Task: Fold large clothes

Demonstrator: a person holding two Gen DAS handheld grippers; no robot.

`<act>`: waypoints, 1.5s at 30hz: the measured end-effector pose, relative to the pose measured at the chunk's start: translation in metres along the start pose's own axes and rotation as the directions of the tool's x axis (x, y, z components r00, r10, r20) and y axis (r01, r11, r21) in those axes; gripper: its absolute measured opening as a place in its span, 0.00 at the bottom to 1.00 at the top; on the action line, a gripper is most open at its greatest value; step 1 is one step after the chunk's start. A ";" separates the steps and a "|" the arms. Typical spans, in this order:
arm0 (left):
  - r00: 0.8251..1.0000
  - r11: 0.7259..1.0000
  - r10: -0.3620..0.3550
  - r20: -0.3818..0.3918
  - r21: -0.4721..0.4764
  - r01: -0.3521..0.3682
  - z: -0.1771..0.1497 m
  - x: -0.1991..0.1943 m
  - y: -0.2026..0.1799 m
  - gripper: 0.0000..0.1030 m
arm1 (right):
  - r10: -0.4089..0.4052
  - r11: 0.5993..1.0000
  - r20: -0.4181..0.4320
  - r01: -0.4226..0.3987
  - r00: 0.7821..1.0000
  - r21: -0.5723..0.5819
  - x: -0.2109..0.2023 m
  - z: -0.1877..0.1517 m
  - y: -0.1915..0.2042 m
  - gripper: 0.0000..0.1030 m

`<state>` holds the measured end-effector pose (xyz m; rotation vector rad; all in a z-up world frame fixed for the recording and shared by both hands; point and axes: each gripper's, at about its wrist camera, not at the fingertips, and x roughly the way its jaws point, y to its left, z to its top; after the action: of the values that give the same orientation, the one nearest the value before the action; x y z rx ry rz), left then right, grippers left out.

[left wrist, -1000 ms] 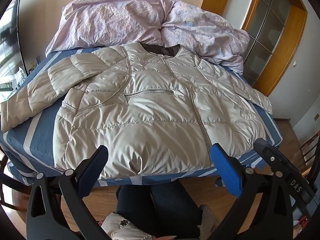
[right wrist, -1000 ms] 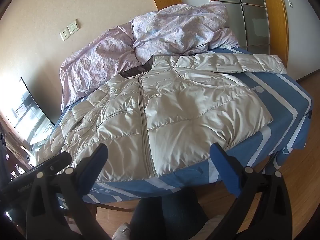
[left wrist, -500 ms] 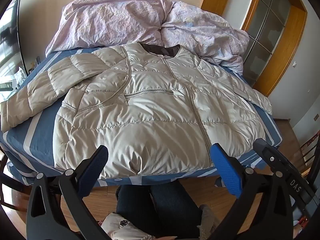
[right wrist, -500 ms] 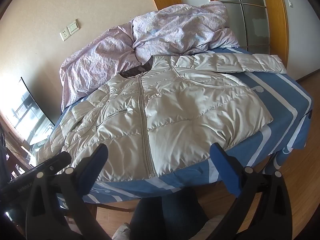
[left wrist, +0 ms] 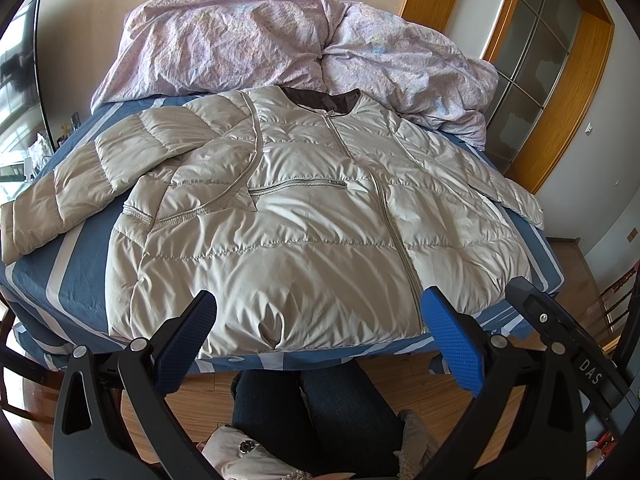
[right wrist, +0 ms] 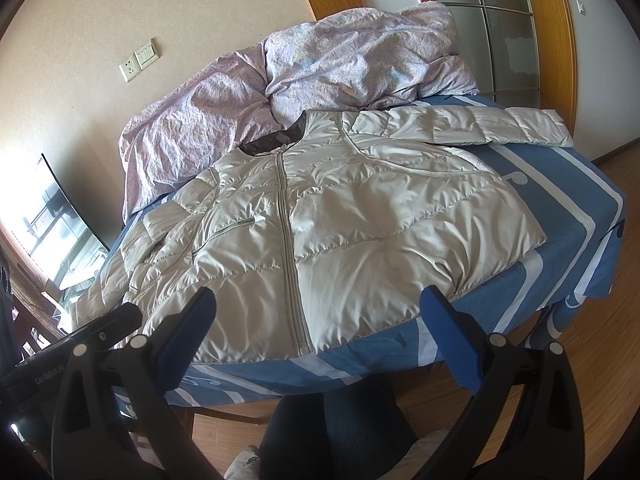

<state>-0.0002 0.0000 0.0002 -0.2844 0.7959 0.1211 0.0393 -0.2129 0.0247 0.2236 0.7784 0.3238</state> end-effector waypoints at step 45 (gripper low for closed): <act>1.000 1.000 -0.003 0.001 -0.002 0.003 0.000 0.000 0.000 0.99 | -0.001 1.000 0.000 0.001 1.000 0.000 0.002 0.002 0.001 0.98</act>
<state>-0.0003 0.0001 0.0002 -0.2875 0.7942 0.1196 0.0425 -0.2114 0.0250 0.2229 0.7782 0.3231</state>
